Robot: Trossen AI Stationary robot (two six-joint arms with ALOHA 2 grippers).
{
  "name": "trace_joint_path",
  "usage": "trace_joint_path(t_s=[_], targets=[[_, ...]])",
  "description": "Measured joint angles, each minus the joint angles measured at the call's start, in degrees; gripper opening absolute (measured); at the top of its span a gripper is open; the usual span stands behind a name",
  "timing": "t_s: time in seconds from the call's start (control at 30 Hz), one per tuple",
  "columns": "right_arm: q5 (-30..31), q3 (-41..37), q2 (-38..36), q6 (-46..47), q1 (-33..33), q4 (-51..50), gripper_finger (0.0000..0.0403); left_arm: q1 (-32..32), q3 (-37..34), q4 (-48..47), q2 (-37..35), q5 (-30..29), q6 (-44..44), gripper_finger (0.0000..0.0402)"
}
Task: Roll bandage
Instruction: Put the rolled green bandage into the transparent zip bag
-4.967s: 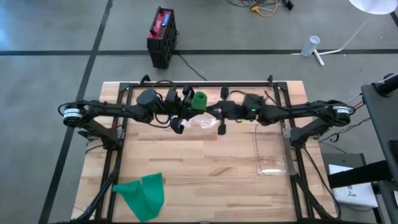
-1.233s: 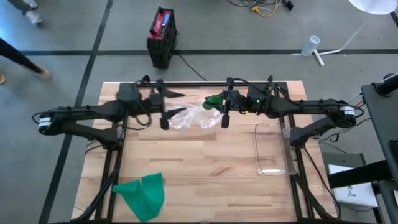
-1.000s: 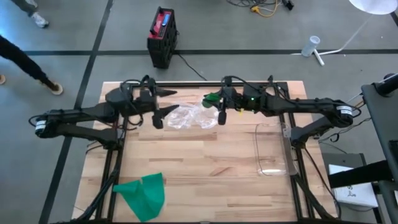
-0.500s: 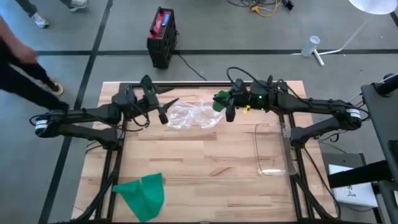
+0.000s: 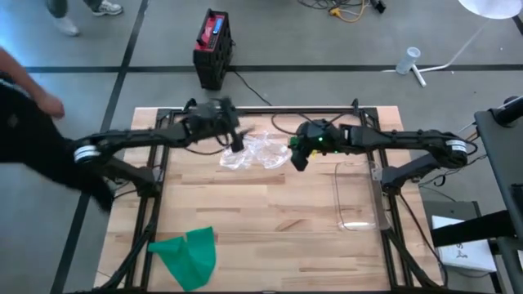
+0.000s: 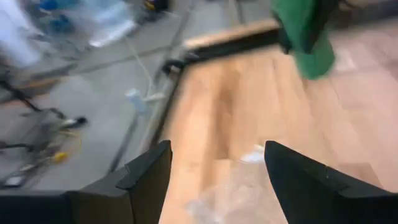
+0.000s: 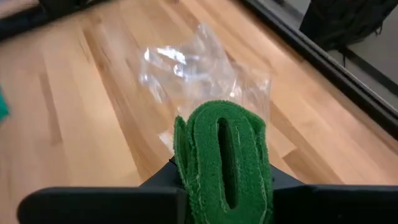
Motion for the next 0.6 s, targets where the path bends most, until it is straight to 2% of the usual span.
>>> trace_joint_path(t_s=[0.07,0.2,0.33,0.4,0.53,0.6], targets=[[0.0,0.0,1.0,-1.3,0.2,-0.1,0.0049,-1.5,1.7,-0.4,4.3,0.3,0.4,0.0246],[0.2,0.1,-0.7,-5.3,-0.2,-0.7,0.0044,-3.8,9.0,-7.3,12.6,-5.7,-4.4,0.0231],[6.4,0.8,-5.5,-10.6,-1.7,-0.7,0.004,-5.2,16.8,-15.2,21.1,-5.9,-7.3,0.0215],[8.7,0.4,-7.4,-12.5,-2.1,-2.0,0.004,-5.9,19.9,-16.8,24.9,-5.0,-8.1,0.021],[9.1,-2.0,-9.7,-13.6,-2.1,-3.1,0.0041,-7.5,25.5,-17.0,30.4,2.4,-10.3,0.0203],[9.0,-3.7,-10.3,-13.4,-1.9,-2.7,0.004,-8.4,28.2,-16.9,33.2,2.0,-10.9,0.0199]])
